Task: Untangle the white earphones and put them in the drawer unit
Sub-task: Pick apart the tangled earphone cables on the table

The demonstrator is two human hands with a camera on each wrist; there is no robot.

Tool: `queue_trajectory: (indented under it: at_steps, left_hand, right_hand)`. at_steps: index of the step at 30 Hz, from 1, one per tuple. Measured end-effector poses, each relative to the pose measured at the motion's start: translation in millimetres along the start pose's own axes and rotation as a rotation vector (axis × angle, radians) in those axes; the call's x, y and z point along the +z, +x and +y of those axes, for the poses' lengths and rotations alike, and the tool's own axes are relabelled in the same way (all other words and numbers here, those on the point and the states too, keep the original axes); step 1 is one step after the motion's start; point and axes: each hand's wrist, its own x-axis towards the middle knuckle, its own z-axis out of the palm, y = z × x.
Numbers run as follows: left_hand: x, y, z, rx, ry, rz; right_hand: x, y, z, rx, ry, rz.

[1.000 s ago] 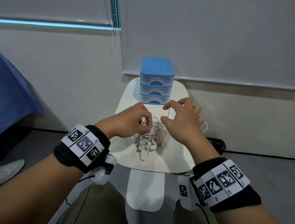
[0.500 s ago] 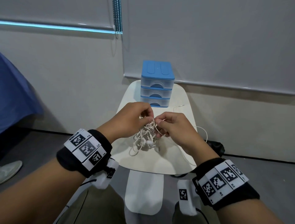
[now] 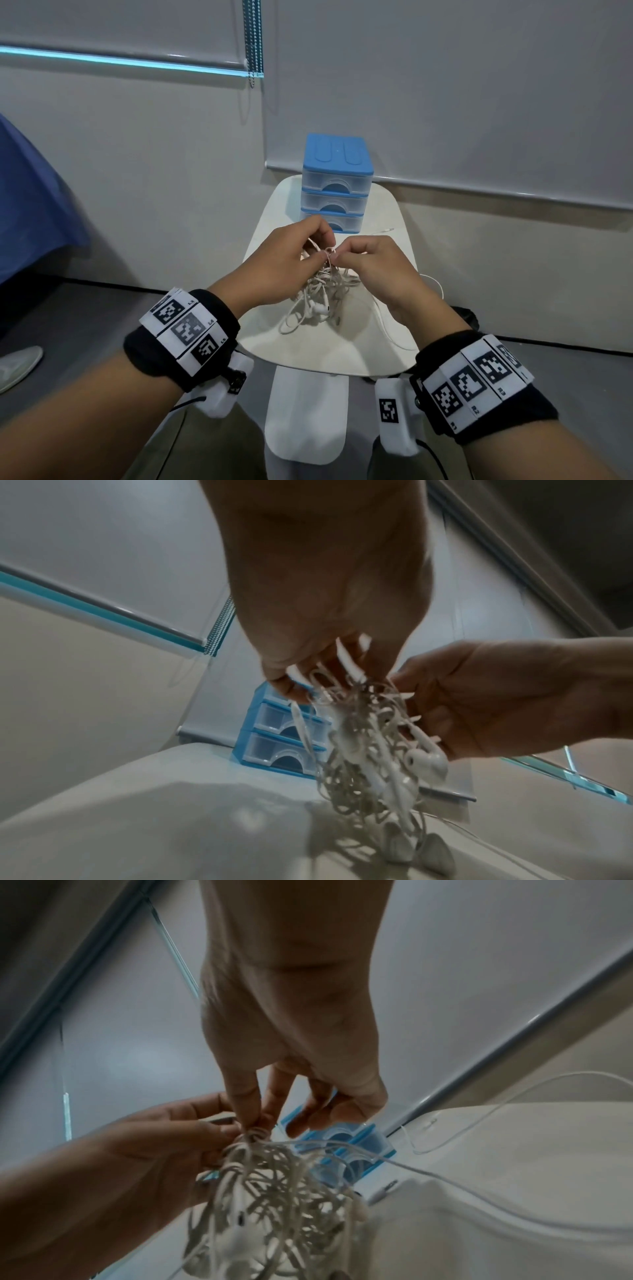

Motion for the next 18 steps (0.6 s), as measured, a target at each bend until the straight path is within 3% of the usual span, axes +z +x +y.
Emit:
queue_trajectory:
  at_steps: [5,12,18]
  left_hand:
    - [-1,-5,4,0.095,-0.126,0.160]
    - [7,-4,5,0.027,-0.113,0.166]
    - [7,2,-5,0.040,0.084,0.050]
  right_hand:
    - [-4,3,-14,-0.005,0.049,0.094]
    - [-8,10,-26,0.050,0.227,0.081]
    - [-13,8,-36,0.218,0.601,0.059]
